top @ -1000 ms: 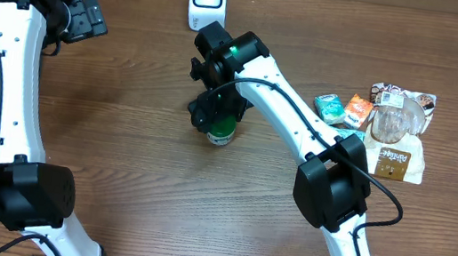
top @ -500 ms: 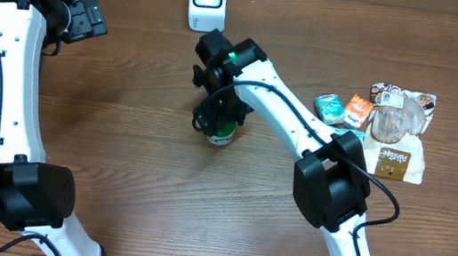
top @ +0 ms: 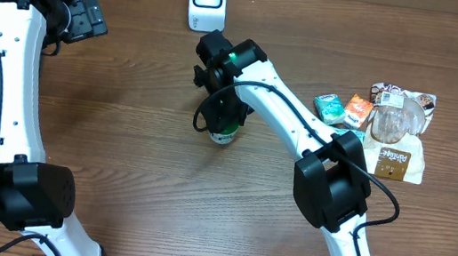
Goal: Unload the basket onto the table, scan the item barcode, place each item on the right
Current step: 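Lift the green-lidded jar with the right gripper up to the scanner, then hold the jar label in front of the scanner window with the right gripper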
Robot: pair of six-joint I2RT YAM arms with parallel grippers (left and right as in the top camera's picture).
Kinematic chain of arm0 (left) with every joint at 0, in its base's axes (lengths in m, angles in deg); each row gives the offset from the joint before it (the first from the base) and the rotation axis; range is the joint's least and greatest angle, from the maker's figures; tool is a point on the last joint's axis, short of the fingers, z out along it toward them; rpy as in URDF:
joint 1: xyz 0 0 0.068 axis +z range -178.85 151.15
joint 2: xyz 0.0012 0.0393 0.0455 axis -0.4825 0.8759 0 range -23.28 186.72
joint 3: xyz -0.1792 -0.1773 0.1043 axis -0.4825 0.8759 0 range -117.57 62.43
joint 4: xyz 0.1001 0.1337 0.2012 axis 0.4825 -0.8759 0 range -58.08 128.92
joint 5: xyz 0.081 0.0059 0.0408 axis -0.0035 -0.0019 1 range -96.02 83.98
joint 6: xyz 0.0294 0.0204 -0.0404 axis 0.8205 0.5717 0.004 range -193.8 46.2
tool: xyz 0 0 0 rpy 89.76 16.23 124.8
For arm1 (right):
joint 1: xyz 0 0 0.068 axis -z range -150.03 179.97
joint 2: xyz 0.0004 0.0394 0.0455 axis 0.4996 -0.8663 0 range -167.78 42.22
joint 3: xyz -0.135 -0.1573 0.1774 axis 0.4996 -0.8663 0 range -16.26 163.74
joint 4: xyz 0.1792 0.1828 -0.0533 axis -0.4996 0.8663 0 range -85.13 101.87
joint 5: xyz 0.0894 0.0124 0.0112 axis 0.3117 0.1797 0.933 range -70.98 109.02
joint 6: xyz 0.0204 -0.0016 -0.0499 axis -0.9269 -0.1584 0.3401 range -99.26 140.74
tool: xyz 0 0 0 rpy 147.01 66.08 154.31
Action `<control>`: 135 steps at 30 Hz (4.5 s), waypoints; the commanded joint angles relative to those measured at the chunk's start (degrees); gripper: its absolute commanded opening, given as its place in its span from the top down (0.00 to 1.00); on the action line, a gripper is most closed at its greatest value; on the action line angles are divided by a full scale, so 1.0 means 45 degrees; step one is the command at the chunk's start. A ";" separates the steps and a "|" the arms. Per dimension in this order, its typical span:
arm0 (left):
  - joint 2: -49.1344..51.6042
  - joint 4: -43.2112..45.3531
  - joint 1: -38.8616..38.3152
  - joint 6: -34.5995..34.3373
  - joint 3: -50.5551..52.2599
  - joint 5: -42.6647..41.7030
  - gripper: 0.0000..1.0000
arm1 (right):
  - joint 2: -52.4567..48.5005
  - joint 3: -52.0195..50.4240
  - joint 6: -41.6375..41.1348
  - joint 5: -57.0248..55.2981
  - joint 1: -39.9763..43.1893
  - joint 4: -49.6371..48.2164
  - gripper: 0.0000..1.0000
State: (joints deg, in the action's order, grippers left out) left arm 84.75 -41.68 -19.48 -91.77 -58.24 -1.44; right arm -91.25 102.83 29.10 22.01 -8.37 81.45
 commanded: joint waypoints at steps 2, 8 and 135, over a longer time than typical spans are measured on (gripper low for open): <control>0.0092 0.0005 -0.0087 0.0044 -0.0049 0.0063 0.00 | 0.0131 0.0699 -0.0146 0.0651 0.0019 0.0418 0.51; 0.0092 0.0005 -0.0087 0.0039 -0.0049 0.0063 0.00 | 0.0131 0.2895 -0.0525 0.4226 0.0651 0.1316 0.62; 0.0092 0.0005 -0.0087 0.0039 -0.0053 0.0063 0.00 | -0.3381 0.0219 1.5888 -0.1734 0.1797 -2.0944 0.66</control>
State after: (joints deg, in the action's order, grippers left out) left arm 84.75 -41.68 -19.48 -91.77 -58.24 -1.44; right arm -107.32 103.18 97.21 12.17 0.19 -12.12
